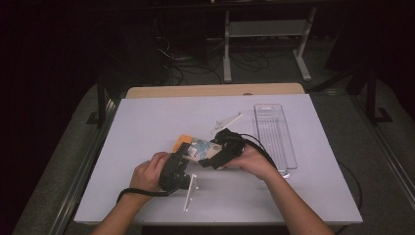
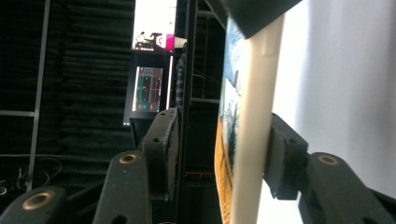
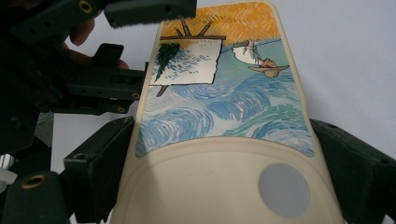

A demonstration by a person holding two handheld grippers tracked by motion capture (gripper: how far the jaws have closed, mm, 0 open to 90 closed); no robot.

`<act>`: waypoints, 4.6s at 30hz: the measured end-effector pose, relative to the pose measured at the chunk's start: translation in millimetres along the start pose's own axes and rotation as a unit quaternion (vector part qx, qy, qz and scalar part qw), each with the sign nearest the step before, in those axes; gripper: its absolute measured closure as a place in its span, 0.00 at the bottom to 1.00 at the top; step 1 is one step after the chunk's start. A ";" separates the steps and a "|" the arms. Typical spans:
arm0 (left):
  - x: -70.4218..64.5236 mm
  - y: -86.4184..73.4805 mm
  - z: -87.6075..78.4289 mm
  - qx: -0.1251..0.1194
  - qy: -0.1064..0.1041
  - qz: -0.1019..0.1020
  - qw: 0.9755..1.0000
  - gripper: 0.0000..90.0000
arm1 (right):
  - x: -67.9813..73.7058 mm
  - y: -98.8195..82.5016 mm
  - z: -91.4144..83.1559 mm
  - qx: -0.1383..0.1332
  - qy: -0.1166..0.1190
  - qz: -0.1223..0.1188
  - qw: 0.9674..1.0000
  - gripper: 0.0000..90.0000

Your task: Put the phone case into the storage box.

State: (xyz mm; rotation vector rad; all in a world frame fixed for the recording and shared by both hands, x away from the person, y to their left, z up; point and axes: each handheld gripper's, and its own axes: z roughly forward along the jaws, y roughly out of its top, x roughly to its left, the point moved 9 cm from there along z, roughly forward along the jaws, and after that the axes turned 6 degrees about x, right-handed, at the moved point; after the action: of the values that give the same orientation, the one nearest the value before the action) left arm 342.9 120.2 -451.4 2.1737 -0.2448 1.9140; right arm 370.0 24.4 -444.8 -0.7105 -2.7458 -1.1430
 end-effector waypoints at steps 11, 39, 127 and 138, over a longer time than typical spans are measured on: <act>-0.6 3.6 -2.1 -0.008 -0.005 0.011 1.000 0.71 | -1.4 0.5 0.1 -0.003 0.000 -0.003 1.000 0.12; -2.1 5.5 -6.0 -0.002 -0.028 0.032 0.999 0.88 | 2.1 -0.6 -0.5 0.002 0.023 0.006 1.000 0.11; 0.3 -41.2 -0.4 0.074 -0.096 -0.073 0.990 0.88 | -47.1 -50.4 -71.4 -0.057 -0.088 0.029 0.994 0.02; 1.4 -44.0 1.7 0.076 -0.111 -0.128 0.983 0.88 | -48.1 -50.5 -71.8 -0.058 -0.087 0.030 0.994 0.02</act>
State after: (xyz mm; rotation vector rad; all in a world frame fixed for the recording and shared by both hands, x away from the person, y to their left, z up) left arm 356.8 161.9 -453.1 2.3848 0.1426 1.5993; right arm 383.2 -74.6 -438.1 -0.9438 -2.7932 -1.2932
